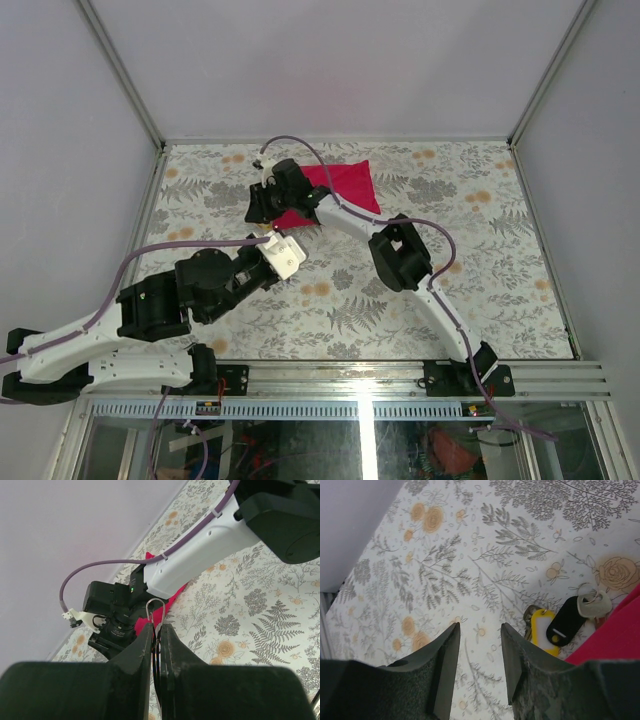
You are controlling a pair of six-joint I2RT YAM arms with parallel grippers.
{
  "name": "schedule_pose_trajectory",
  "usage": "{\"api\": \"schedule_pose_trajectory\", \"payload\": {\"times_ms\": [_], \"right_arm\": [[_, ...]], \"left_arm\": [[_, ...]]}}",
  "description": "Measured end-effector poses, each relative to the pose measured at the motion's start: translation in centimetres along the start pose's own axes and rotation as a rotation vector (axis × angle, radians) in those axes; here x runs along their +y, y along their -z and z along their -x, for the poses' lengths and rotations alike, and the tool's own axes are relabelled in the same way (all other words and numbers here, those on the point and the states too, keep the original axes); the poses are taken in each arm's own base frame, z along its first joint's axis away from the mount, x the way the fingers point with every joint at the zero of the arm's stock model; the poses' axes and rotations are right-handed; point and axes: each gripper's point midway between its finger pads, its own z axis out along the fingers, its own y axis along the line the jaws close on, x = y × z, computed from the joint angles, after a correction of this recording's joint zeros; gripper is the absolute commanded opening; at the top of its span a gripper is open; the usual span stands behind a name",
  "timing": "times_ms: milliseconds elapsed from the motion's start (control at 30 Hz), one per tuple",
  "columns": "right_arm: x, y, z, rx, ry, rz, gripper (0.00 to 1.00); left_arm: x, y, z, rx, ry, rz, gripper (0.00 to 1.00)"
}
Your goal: Put the keys on the keyring
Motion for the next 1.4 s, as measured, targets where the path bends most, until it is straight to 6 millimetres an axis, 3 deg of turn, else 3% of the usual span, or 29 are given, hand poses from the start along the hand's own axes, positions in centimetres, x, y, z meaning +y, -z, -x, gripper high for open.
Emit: {"api": "schedule_pose_trajectory", "payload": {"times_ms": [300,867,1400], "right_arm": [[-2.9,-2.8,-1.4,-0.001,0.003,-0.051,0.43],[-5.5,-3.1,-1.4,-0.015,0.069,-0.175,0.43],[-5.3,-3.4,-2.6,0.001,0.239,-0.206,0.3]], "left_arm": [[0.1,-0.1,-0.2,0.01,-0.001,0.007,0.0],[0.2,-0.1,-0.3,0.016,-0.002,0.016,0.0],[-0.1,-0.3,-0.7,0.036,-0.007,0.008,0.0]]}}
